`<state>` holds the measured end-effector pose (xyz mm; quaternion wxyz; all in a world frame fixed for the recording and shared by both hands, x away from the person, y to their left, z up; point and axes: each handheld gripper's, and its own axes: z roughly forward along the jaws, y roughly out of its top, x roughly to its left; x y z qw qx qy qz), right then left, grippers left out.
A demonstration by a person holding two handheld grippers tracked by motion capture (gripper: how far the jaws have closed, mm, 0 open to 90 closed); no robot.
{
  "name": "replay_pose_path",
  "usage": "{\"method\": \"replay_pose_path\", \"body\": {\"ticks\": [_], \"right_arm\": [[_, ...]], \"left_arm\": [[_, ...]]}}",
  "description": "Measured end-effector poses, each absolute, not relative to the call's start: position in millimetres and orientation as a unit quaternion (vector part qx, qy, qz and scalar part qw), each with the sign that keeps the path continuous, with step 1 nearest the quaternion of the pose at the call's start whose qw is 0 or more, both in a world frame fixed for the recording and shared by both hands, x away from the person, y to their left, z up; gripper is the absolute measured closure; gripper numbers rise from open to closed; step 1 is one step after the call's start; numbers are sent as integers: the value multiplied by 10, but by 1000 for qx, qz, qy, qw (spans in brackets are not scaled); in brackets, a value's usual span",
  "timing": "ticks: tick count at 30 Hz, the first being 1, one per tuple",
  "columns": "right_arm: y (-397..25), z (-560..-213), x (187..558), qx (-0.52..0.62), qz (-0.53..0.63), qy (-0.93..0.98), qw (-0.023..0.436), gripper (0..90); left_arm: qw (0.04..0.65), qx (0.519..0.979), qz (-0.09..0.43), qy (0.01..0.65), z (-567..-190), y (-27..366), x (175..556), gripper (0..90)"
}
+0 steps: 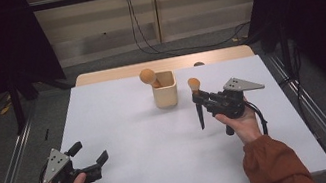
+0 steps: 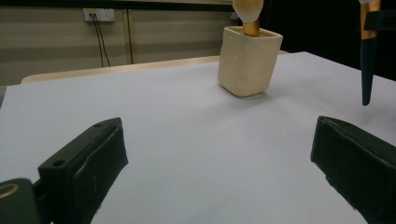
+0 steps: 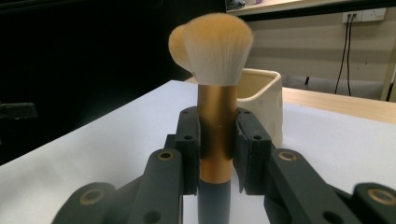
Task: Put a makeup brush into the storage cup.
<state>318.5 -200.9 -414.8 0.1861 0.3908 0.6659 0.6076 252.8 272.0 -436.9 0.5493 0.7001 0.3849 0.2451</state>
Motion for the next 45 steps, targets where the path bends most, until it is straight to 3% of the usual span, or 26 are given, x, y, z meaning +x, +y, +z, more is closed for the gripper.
{"method": "replay_pose_path", "body": {"ticks": [14, 45], "right_arm": [[-1926, -4053, 3308, 384, 617, 661, 187, 742], [-1714, -3482, 3828, 358, 620, 661, 223, 742]], "left_arm": [[563, 697, 245, 371, -4359, 2716, 2519, 24], [559, 696, 247, 376, -4361, 2722, 2522, 24]]}}
